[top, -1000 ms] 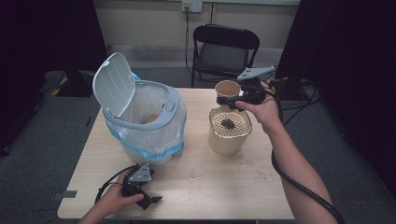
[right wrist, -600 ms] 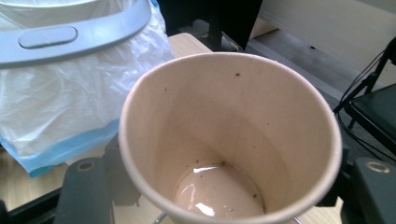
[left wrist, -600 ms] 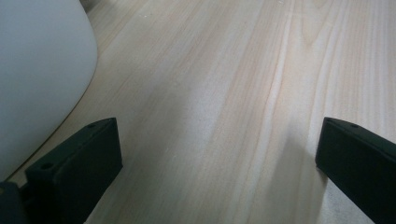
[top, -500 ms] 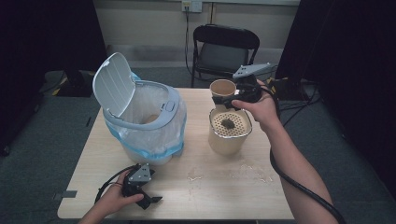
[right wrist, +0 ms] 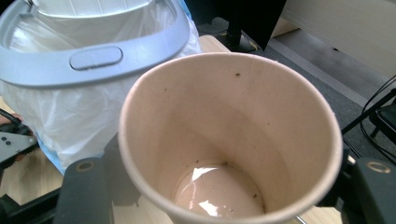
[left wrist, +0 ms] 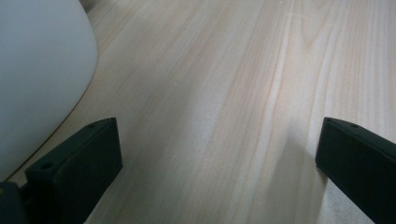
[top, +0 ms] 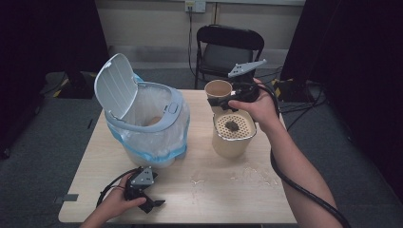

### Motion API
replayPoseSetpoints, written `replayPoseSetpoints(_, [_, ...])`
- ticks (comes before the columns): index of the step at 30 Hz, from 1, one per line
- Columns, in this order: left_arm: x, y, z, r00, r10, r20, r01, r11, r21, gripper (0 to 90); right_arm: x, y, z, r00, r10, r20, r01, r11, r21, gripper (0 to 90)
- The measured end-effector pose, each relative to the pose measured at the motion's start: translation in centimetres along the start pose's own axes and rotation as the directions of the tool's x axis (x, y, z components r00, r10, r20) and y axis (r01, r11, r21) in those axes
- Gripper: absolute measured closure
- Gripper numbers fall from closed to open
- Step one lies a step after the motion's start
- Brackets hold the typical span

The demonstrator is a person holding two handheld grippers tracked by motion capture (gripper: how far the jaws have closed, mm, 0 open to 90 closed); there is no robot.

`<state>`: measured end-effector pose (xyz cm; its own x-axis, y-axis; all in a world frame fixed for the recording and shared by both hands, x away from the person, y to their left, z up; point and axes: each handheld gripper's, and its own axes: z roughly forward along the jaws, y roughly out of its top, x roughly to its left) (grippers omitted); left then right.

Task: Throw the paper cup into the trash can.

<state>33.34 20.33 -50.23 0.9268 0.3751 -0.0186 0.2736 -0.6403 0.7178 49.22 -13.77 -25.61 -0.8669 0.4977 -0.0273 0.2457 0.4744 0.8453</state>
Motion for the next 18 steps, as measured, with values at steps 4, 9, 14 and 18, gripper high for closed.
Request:
replayPoseSetpoints(4, [0.0, 0.0, 0.0, 1.0, 0.0, -0.002, 0.0, 1.0, 0.003, 0.0, 0.3, 0.7, 0.1, 0.9999, 0.003, -0.013, -0.003, 1.0, -0.011, 29.7])
replayPoseSetpoints(9, [0.0, 0.0, 0.0, 1.0, -0.001, 0.0, 0.001, 1.0, 0.001, 0.0, 0.8, 1.8, 0.3, 0.9995, -0.005, -0.03, 0.005, 1.0, -0.013, 29.6])
replayPoseSetpoints(14, [0.0, 0.0, 0.0, 1.0, 0.0, -0.007, 0.0, 1.0, 0.005, 0.0, 1.2, 3.1, 0.4, 0.9988, -0.018, -0.045, 0.018, 1.0, -0.014, 29.5])
replayPoseSetpoints(18, [0.0, 0.0, 0.0, 1.0, 0.0, -0.007, 0.0, 1.0, 0.005, 0.0, 1.5, 4.0, 0.6, 0.9981, -0.027, -0.056, 0.026, 1.0, -0.017, 29.5])
